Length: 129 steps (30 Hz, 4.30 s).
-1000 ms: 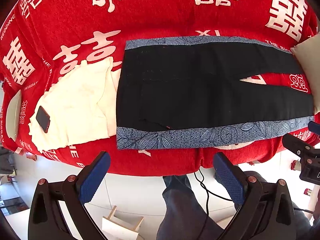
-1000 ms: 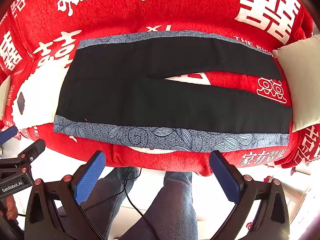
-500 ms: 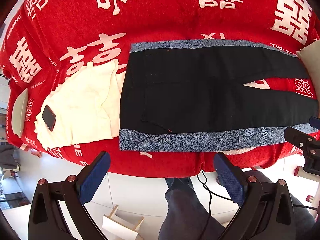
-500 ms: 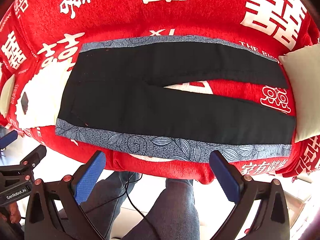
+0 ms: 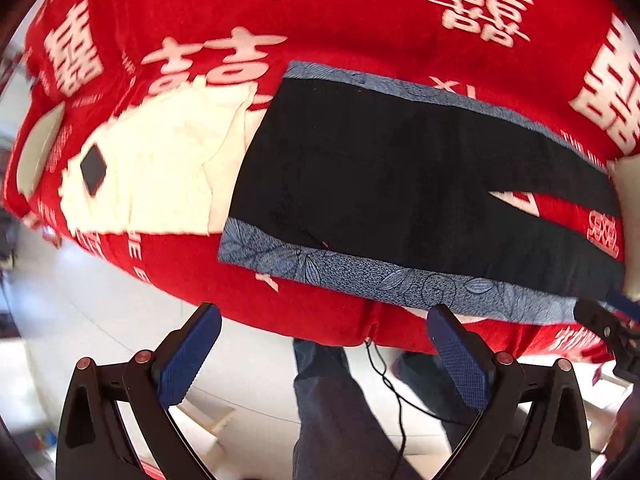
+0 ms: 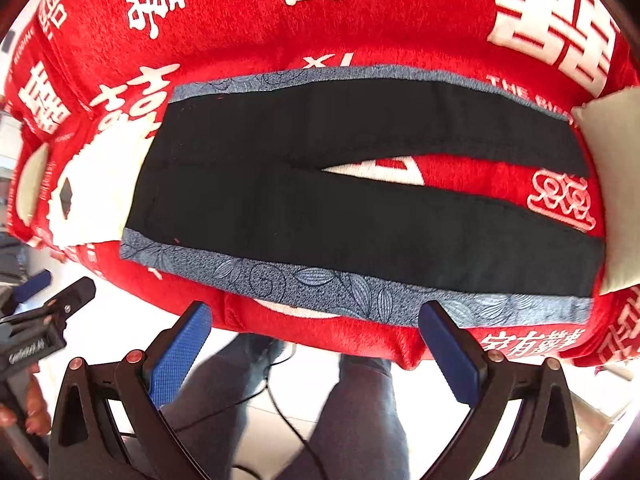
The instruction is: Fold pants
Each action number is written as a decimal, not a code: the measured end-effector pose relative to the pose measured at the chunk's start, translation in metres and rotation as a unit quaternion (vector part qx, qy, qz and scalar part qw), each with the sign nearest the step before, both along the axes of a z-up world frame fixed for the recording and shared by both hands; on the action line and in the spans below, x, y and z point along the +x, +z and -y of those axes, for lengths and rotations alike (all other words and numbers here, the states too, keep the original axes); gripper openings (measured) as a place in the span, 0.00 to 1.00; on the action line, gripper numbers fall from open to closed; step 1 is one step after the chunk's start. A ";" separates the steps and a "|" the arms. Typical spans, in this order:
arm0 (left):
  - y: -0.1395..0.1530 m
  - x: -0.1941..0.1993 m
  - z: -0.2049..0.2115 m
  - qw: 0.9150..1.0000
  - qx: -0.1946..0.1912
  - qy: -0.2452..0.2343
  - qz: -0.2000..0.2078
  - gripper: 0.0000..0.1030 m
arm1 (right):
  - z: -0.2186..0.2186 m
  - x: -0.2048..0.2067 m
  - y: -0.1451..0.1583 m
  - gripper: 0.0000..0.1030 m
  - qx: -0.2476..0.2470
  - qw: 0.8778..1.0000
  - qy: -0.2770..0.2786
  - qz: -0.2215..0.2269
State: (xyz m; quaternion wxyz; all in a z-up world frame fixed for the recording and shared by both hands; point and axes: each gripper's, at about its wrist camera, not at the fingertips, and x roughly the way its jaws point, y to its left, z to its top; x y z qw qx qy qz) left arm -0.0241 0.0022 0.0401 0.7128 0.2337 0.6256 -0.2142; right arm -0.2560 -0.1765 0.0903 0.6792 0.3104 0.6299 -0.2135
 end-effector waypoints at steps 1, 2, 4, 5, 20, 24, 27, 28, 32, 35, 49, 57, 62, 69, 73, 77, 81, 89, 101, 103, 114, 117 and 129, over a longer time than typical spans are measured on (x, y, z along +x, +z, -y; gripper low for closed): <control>-0.004 0.001 -0.005 1.000 -0.011 0.021 -0.011 1.00 | 0.003 -0.006 -0.002 1.00 0.013 1.000 -0.006 0.010; -0.008 0.002 -0.011 0.999 -0.021 0.039 -0.021 1.00 | 0.005 -0.011 -0.005 1.00 0.026 0.999 -0.011 0.018; -0.019 0.006 -0.022 0.996 -0.034 0.076 -0.042 1.00 | 0.007 -0.019 -0.012 1.00 0.049 0.998 -0.022 0.034; -0.025 0.007 -0.027 0.994 -0.040 0.091 -0.051 1.00 | 0.008 -0.023 -0.017 1.00 0.066 0.996 -0.031 0.047; -0.176 0.049 -0.065 0.974 -0.124 0.127 -0.140 0.89 | -0.062 -0.031 -0.191 0.62 0.316 0.911 -0.204 0.171; -0.194 0.056 -0.071 0.964 -0.157 0.141 -0.161 0.89 | -0.060 -0.038 -0.215 0.62 0.311 0.899 -0.234 0.201; -0.202 0.059 -0.071 0.960 -0.166 0.144 -0.171 0.89 | -0.055 -0.042 -0.224 0.62 0.309 0.885 -0.261 0.229; -0.204 0.061 -0.071 0.960 -0.169 0.142 -0.173 0.89 | -0.053 -0.044 -0.227 0.62 0.312 0.878 -0.272 0.240; -0.208 0.060 -0.061 0.960 -0.176 0.126 -0.178 0.93 | -0.048 -0.047 -0.234 0.61 0.327 0.852 -0.307 0.270; -0.208 0.062 -0.058 0.961 -0.175 0.120 -0.177 0.94 | -0.047 -0.049 -0.237 0.33 0.333 0.839 -0.332 0.275; -0.188 0.094 -0.060 0.929 -0.265 0.194 -0.173 0.81 | -0.025 -0.041 -0.175 0.07 0.339 0.838 -0.294 0.310; -0.149 0.112 -0.041 0.933 -0.269 0.181 -0.155 0.21 | -0.001 -0.020 -0.150 0.07 0.294 0.878 -0.254 0.279; -0.107 0.145 0.008 0.936 -0.285 0.167 -0.124 0.21 | 0.053 0.023 -0.112 0.07 0.273 0.898 -0.187 0.291; -0.120 0.213 0.104 0.950 -0.265 0.147 -0.080 0.21 | 0.153 0.111 -0.119 0.07 0.254 0.923 -0.118 0.264; -0.158 0.246 0.150 0.962 -0.222 0.151 -0.056 0.22 | 0.192 0.156 -0.158 0.07 0.258 0.934 -0.096 0.228; -0.192 0.263 0.165 0.963 -0.197 0.172 -0.058 0.34 | 0.213 0.188 -0.198 0.09 0.247 0.949 -0.066 0.187; -0.191 0.267 0.169 0.961 -0.210 0.170 -0.058 0.55 | 0.220 0.197 -0.223 0.09 0.246 0.953 -0.056 0.166; -0.130 0.254 0.169 0.984 -0.126 0.116 0.042 0.81 | 0.227 0.197 -0.195 0.68 0.234 0.956 -0.042 0.170; -0.131 0.064 0.220 0.992 -0.088 -0.077 -0.054 0.81 | 0.218 0.049 -0.112 0.76 0.075 0.988 -0.068 0.114; -0.132 0.031 0.232 0.985 -0.104 -0.102 -0.097 0.81 | 0.209 0.008 -0.106 0.76 0.055 0.989 -0.097 0.094; -0.132 -0.104 0.289 0.944 -0.151 -0.218 -0.194 0.81 | 0.136 -0.215 -0.101 0.76 0.007 0.956 -0.293 0.033; -0.138 -0.128 0.296 0.941 -0.145 -0.237 -0.195 0.81 | 0.119 -0.247 -0.112 0.76 0.011 0.947 -0.320 0.030; -0.164 -0.152 0.308 0.946 -0.115 -0.227 -0.202 0.81 | 0.108 -0.305 -0.136 0.60 0.038 0.945 -0.317 0.068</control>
